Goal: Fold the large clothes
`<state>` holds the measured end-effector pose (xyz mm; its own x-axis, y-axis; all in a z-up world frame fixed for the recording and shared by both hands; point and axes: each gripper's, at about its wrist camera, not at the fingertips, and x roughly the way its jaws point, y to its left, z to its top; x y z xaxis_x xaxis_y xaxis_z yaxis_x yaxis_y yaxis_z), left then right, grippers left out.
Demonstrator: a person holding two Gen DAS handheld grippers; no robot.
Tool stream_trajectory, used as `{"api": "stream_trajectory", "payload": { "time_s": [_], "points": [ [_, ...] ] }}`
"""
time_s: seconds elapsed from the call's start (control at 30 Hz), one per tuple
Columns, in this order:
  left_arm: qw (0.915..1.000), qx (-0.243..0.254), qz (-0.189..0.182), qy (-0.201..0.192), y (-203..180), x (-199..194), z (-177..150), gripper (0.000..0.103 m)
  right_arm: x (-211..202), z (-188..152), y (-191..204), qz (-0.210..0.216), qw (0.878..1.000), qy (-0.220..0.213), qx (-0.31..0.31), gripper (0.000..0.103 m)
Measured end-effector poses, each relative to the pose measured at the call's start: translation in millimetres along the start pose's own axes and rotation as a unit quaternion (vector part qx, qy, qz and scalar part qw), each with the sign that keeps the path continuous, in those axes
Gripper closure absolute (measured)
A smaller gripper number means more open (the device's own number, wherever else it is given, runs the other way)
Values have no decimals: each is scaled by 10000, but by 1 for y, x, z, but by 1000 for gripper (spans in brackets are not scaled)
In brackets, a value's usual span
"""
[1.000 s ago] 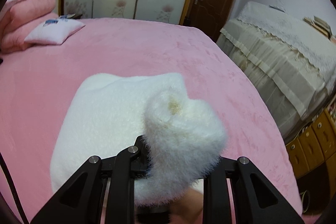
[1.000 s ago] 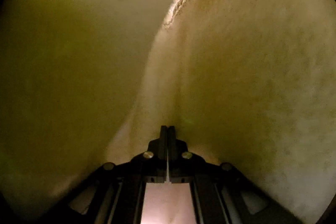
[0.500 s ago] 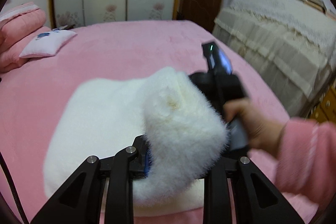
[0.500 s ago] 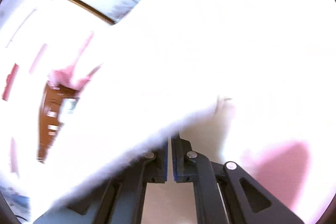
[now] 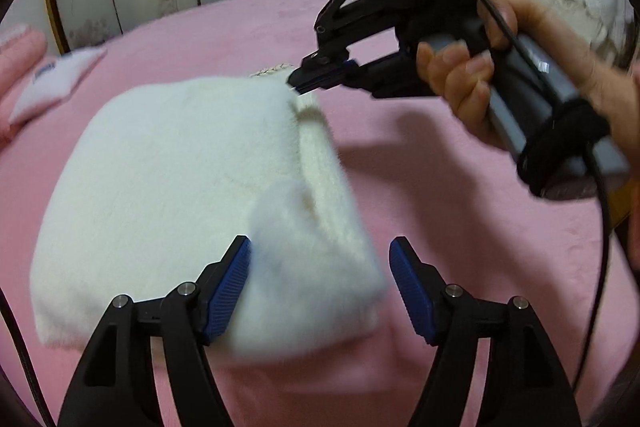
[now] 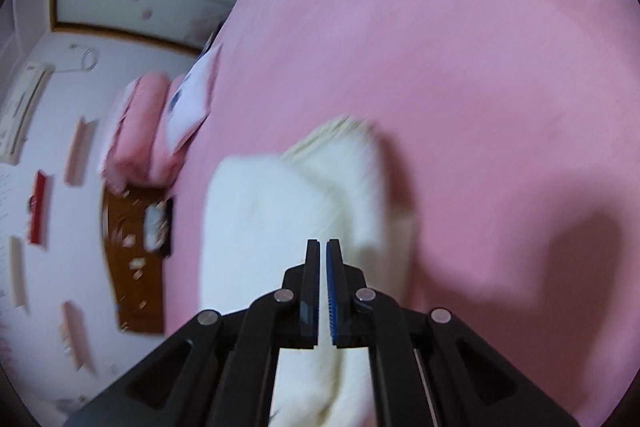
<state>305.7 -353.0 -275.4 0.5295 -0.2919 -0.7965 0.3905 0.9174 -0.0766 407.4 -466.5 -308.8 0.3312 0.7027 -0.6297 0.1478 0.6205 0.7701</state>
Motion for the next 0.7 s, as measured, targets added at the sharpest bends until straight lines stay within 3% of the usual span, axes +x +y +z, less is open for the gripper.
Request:
{"api": "stream_trajectory", "payload": {
  "time_s": [0.07,0.13,0.17,0.3,0.47,0.57,0.63,0.67,0.7],
  "points": [
    [9995,-238,-122,164,10,-12,4,34,11,-1,9,25,9998,200,38,93],
    [9983,-439,-190,319,23,-27,9,26,11,-11,12,-198,9990,389,24,67],
    [9979,-520,-133,348,30,-34,12,22,10,-13,11,-296,9986,439,-21,63],
    [9927,-956,124,720,58,-40,23,21,14,-16,23,-1041,9922,489,-480,48],
    [9761,-1719,297,1297,102,-34,36,21,31,-20,37,-1619,9804,642,-927,47],
    [9688,-1783,372,1681,116,-23,42,21,40,-28,44,-1582,9790,718,-1065,48],
    [9677,-1714,427,1799,120,-17,49,21,43,-32,46,-1570,9777,763,-1167,71],
    [9677,-1666,446,1840,118,-15,51,20,42,-35,46,-1556,9780,697,-1206,75],
    [9680,-1612,445,1869,117,-13,53,20,36,-39,44,-1487,9793,614,-1232,87]
  ]
}}
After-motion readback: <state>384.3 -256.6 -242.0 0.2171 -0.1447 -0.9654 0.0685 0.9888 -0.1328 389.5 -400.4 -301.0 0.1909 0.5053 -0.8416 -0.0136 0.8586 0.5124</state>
